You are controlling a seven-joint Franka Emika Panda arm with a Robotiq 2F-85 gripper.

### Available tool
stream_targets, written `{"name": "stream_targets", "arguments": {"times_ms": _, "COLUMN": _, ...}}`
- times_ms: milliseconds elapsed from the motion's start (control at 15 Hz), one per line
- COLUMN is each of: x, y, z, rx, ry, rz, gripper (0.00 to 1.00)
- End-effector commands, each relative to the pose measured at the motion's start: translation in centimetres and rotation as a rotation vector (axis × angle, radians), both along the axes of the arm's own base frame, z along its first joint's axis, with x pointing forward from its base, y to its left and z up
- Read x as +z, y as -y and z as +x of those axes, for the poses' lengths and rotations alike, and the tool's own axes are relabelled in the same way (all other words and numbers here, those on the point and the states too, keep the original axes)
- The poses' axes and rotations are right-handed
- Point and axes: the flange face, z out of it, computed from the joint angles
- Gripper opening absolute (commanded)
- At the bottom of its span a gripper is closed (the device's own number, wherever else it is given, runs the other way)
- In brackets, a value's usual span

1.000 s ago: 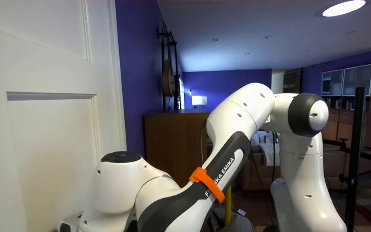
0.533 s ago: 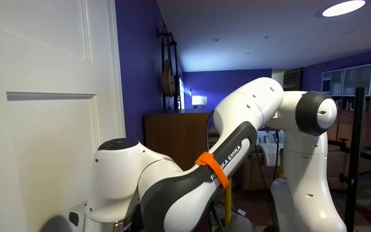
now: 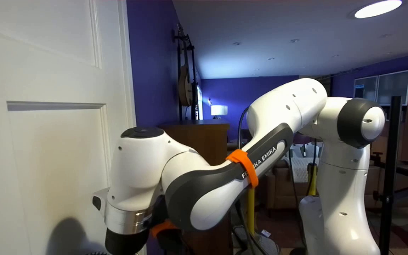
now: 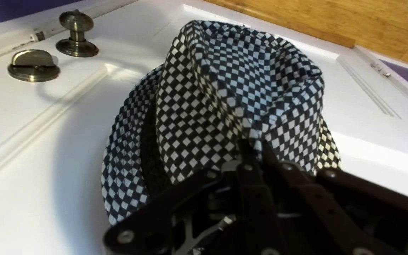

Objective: Put the hat on top of the shelf

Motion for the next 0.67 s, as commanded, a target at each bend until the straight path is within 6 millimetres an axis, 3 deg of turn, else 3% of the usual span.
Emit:
{"name": "stream_targets", "arguments": {"times_ms": 0, "x": 2.2, "y": 1.9, "z": -1.3, "rx": -0.073, "ry": 0.033, "rz": -0.025, "gripper": 0.02}}
{"name": "stream_targets", "arguments": {"times_ms": 133, "x": 3.1, "y": 2.8, "z": -1.7, "rx": -0.112, "ry": 0.023, "rz": -0.016, "gripper": 0.02}}
{"name": "stream_targets", "arguments": {"times_ms": 200, "x": 2.2, "y": 1.5, "z": -0.6, "rx": -0.068, "ry": 0.011, "rz": -0.014, "gripper": 0.07}}
{"name": "stream_targets", "arguments": {"times_ms": 600, "x": 2.8, "y": 2.2, "z": -1.2, "rx": -0.093, "ry": 0.017, "rz": -0.021, "gripper": 0.07}}
